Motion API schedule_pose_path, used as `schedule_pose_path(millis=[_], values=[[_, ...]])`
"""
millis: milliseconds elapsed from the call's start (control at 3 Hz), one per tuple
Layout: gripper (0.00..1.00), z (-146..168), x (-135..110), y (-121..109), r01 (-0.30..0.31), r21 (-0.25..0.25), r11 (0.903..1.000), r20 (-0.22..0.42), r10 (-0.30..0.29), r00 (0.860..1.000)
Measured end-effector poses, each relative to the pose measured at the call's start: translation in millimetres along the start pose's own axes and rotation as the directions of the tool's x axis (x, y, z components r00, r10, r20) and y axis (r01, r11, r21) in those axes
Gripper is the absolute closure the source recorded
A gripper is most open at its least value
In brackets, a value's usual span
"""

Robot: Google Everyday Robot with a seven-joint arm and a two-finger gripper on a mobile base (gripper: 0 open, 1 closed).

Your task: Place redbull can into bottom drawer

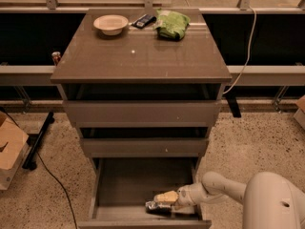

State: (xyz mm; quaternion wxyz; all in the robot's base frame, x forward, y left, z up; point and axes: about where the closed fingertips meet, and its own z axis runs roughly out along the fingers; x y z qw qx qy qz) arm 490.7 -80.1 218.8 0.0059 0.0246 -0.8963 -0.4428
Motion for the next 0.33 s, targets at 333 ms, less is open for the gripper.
schedule_pose_path(millis=[333], values=[[0.00, 6.3, -3.7, 3.3, -0.009, -0.017, 0.9998, 0.013, 0.009, 1.000]])
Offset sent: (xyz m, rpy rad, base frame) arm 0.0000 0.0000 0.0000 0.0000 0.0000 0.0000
